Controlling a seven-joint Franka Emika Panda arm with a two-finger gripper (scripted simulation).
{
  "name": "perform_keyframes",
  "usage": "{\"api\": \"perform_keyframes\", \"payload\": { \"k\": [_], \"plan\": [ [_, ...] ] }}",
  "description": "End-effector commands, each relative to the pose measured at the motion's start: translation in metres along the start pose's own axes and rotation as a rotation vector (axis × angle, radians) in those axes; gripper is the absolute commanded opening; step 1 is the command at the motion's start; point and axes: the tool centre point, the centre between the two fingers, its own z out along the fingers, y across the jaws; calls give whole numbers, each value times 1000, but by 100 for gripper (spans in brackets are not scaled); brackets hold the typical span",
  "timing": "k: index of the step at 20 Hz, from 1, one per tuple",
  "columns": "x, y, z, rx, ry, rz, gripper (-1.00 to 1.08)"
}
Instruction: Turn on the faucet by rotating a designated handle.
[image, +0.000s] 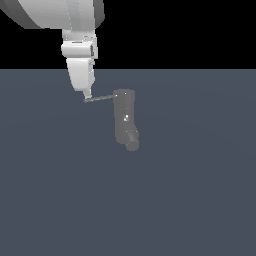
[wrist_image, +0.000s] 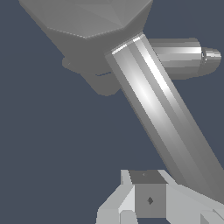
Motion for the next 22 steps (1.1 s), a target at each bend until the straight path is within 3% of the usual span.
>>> {"api": "perform_keyframes", "payload": {
  "k": [1,6,22],
  "plan": [
    [-3,9,0,-4,0,-5,-100],
    [-2,21,0,-4,0,-5,-100],
    [36,54,0,-2,0,-3,-100]
  ]
}}
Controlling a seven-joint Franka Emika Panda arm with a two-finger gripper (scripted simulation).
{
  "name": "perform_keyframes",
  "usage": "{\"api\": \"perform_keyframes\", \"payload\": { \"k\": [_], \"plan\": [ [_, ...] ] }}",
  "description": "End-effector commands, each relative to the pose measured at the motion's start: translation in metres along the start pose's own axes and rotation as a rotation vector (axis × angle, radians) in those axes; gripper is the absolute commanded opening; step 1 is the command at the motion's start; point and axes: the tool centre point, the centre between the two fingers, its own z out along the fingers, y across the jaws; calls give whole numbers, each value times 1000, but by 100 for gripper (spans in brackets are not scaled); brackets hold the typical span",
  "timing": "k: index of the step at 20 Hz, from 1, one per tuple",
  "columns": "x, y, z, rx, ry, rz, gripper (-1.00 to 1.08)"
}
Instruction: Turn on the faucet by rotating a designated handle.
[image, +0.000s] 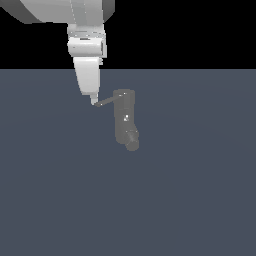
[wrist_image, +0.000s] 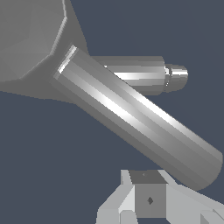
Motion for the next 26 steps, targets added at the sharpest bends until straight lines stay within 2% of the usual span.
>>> {"api": "perform_keyframes", "payload": {
  "k": [1,15,17,26],
  "plan": [
    [13,8,0,-2,3,12,-100],
    [48,45,0,-4,3,10,-100],
    [42,41,0,-1,1,1,-100],
    [99,41,-1,-3,2,5,-100]
  ]
}}
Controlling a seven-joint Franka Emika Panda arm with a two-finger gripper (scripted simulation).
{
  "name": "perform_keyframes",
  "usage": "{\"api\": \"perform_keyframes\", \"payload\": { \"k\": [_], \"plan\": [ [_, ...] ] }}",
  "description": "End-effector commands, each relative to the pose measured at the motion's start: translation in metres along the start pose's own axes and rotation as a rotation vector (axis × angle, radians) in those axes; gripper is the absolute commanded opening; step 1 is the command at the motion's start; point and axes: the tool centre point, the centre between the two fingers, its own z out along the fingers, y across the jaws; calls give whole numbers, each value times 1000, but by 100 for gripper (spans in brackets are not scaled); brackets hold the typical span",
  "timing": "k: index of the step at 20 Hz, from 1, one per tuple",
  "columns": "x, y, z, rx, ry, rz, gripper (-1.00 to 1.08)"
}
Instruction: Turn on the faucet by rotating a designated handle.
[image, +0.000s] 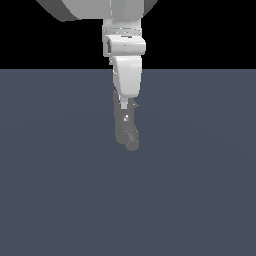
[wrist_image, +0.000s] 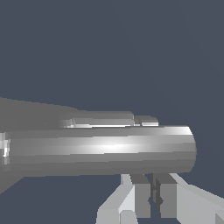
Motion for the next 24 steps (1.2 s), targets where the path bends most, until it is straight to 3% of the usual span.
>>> {"api": "perform_keyframes", "payload": {
  "k": [1,9,10,11,24],
  "plan": [
    [26,1,0,1,2,19,-100],
    [76,2,0,0,2,22,-100],
    [76,2,0,0,2,22,-100],
    [53,-2,0,1,-1,-10,-100],
    [93,-33,0,0,1,3,-100]
  ]
}}
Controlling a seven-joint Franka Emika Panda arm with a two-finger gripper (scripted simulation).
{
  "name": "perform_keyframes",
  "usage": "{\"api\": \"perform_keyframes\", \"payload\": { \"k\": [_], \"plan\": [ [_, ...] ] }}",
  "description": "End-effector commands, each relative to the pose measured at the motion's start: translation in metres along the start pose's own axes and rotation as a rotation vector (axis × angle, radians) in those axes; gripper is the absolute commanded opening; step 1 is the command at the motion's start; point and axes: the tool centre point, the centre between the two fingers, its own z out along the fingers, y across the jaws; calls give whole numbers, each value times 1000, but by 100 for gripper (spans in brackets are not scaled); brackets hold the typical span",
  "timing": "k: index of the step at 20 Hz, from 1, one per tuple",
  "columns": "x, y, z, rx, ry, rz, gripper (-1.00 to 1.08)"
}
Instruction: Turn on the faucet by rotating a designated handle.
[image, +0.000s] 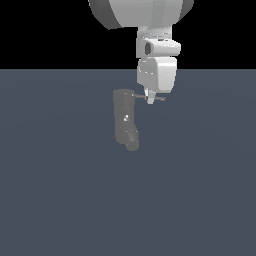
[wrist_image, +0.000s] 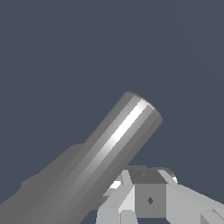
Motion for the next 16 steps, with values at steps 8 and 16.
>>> {"api": "perform_keyframes", "payload": {
  "k": [8,16],
  "plan": [
    [32,-23,0,4,2,14,-100],
    [54,-40,0,4,3,22,-100]
  ]
}}
